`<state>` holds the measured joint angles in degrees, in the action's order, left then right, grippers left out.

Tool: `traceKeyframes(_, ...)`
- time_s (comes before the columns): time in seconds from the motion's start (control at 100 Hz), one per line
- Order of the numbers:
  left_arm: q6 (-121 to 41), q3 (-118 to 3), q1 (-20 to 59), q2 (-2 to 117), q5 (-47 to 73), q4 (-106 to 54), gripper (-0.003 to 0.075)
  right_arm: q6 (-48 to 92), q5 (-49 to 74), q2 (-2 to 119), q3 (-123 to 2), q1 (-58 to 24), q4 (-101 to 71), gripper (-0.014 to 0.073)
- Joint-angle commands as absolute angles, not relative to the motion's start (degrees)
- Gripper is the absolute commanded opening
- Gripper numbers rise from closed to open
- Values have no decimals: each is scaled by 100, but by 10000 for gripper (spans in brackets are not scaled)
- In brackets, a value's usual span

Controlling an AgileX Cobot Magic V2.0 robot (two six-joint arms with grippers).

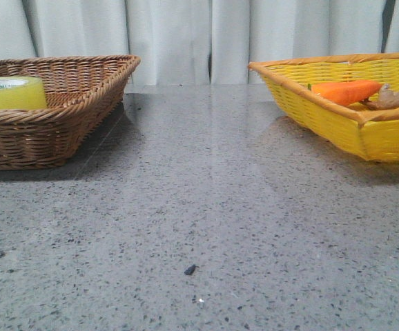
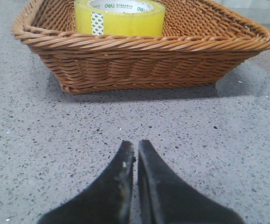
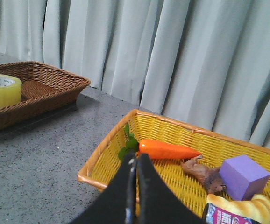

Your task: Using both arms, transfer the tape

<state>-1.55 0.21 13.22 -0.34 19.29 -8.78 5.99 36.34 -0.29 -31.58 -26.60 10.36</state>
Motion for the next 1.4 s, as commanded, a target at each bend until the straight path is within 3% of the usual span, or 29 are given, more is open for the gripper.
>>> traceKeyframes(0.0,-98,66,1373,-204,1723,-892,-21,650,3152,63,-3274,-2638,1120,-56)
traceKeyframes(0.73,-98,66,1373,-204,1723,-892,-21,650,3153,63,-3088,-2492,1211,-56)
traceKeyframes(0.88,-98,66,1373,-204,1723,-892,-21,336,2698,84,-2193,-1545,1057,-56)
traceKeyframes(0.97,-98,66,1373,-204,1723,-892,-21,190,1714,84,-1372,-861,592,-57)
traceKeyframes(1.1,-98,66,1373,-204,1723,-892,-21,147,475,84,-163,-788,468,-74)
traceKeyframes(1.16,-98,66,1373,-204,1723,-892,-21,147,472,74,219,-788,142,-74)
traceKeyframes(1.24,-98,66,1373,-204,1723,-892,-21,147,1563,0,126,-775,0,-74)
traceKeyframes(1.39,-98,66,1373,-204,1723,-892,-21,147,1763,-185,188,-696,0,-74)
